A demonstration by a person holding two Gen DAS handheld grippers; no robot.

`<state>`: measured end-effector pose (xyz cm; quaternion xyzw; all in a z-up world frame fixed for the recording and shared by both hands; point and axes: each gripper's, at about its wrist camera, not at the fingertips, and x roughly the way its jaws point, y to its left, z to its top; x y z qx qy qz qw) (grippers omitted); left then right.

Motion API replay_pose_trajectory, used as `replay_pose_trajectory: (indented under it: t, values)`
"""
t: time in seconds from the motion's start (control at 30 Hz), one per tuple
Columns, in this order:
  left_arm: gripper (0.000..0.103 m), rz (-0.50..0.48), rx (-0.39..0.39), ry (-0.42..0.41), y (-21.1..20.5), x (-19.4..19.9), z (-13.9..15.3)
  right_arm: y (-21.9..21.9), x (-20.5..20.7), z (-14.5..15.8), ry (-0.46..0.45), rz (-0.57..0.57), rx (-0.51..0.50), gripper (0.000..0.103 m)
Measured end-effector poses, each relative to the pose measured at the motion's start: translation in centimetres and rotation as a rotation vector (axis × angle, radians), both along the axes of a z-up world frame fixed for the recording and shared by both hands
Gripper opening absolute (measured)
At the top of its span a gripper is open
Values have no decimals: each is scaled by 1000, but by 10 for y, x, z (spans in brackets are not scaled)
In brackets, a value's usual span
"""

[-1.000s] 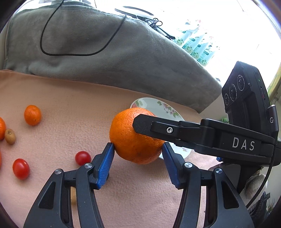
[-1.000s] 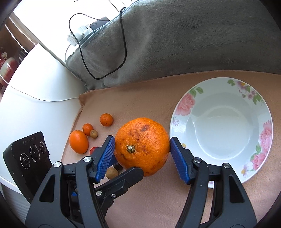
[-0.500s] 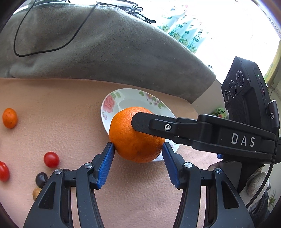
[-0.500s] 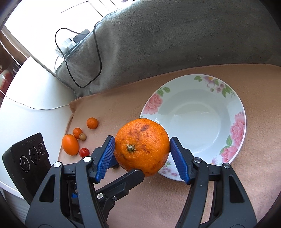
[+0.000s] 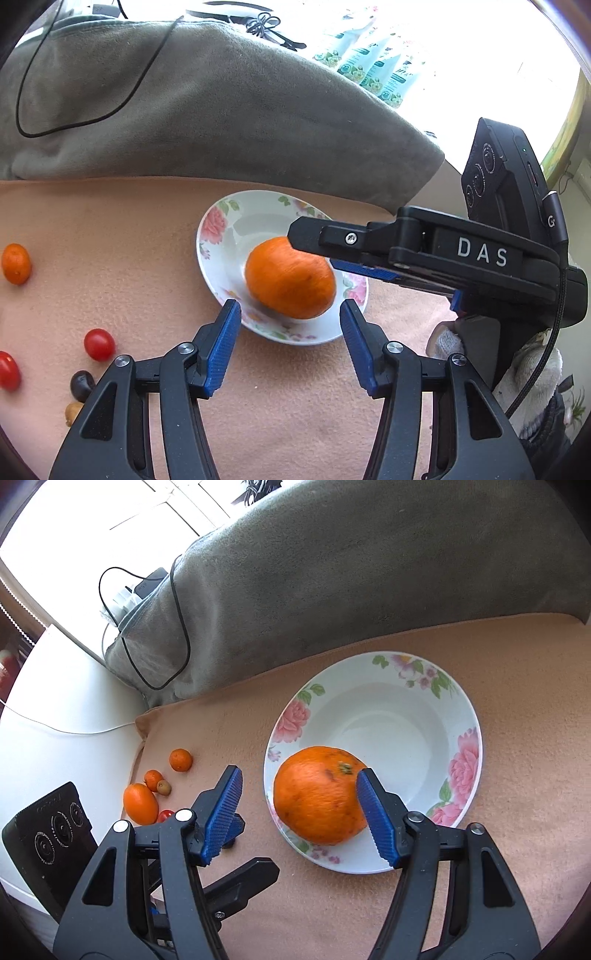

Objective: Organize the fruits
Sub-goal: 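Carry the large orange with the right tool onto the floral plate, then open the right tool to release the orange and withdraw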

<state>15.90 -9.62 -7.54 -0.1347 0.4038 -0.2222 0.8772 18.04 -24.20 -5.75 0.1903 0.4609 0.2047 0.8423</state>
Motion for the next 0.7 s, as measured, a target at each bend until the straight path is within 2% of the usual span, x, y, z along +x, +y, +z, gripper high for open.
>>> replay_pose_trajectory:
  t: [0.17,0.5,0.7]
  values:
    - [55,7,10,-7,2,-5,3,-12,-1,10,-35,-39,-8,70]
    - [55,16,33,-18,6,-13,4,-29,-15,10,-60,-85,-21,74]
    - [59,28,56,-26,10,-16,6,-32,-25,14,-87,-97,-35,75]
